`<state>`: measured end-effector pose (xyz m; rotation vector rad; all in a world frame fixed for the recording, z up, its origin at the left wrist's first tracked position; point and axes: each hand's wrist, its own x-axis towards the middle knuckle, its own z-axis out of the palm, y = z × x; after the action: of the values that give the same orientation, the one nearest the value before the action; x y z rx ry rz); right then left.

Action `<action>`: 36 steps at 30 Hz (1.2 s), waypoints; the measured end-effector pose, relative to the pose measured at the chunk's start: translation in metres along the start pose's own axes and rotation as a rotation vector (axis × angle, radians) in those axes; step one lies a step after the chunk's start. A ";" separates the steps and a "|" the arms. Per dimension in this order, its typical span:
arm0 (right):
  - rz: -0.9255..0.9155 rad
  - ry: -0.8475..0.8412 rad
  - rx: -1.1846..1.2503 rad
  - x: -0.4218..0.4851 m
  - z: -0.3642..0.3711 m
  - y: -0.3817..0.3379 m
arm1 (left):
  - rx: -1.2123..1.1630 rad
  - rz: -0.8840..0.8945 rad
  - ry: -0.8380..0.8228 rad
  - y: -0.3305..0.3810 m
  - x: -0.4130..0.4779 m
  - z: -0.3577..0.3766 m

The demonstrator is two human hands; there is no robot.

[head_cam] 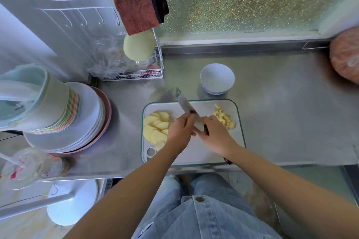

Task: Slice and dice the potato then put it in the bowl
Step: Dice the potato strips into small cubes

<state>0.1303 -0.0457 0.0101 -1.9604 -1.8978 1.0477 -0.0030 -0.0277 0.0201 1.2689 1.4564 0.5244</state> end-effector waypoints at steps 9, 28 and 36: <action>0.257 0.085 0.492 -0.003 0.010 0.011 | 0.955 0.404 0.010 -0.089 -0.011 -0.088; 0.311 0.072 0.513 -0.017 0.017 0.006 | 0.751 0.264 0.101 -0.098 -0.007 -0.080; 0.303 0.098 0.516 -0.022 0.015 0.006 | 0.318 -0.047 0.283 -0.068 0.033 -0.088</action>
<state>0.1277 -0.0716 0.0032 -1.9638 -1.1446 1.3283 -0.1054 0.0062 -0.0234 1.4459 1.8581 0.4674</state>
